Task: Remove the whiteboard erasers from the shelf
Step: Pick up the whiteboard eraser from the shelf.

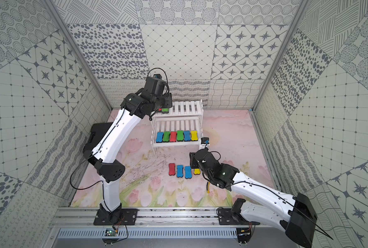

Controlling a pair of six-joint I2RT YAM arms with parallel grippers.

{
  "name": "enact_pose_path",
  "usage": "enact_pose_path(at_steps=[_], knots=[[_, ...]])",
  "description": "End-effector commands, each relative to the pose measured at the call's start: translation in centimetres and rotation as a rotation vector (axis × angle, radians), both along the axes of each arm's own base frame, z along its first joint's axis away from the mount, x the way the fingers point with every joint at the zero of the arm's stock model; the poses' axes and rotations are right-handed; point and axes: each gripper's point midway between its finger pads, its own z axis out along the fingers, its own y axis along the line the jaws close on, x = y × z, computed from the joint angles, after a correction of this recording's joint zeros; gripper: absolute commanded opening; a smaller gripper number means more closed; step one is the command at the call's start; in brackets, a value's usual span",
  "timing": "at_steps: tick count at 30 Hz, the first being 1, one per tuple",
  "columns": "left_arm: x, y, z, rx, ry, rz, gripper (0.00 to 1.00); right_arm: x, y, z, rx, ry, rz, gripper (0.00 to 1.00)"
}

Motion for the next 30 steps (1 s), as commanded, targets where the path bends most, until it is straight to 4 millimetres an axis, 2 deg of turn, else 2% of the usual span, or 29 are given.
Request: enact_pose_path(at_steps=[1,7,13,20,26,30], knots=[[-0.4,0.6,-3.5,0.056,0.14,-0.046,0.58,0.0,0.1,0.3,0.021,-0.001,0.016,0.45],[0.2,0.5,-4.2,0.069,0.142,-0.046,0.56,0.2,0.0,0.4,0.022,-0.004,0.006,0.45],[0.5,1.2,-5.1,0.101,0.153,-0.001,0.55,0.2,-0.4,0.1,0.025,0.004,-0.006,0.45],[0.8,0.8,-6.4,0.105,0.176,-0.009,0.54,0.3,-0.7,-0.3,0.026,0.016,-0.016,0.45],[0.7,0.2,-7.0,0.1,0.196,-0.039,0.48,0.4,-1.0,-0.5,0.031,0.02,-0.023,0.45],[0.7,0.6,-7.3,0.127,0.203,-0.027,0.47,0.4,-1.1,-0.7,0.031,0.026,-0.028,0.45]])
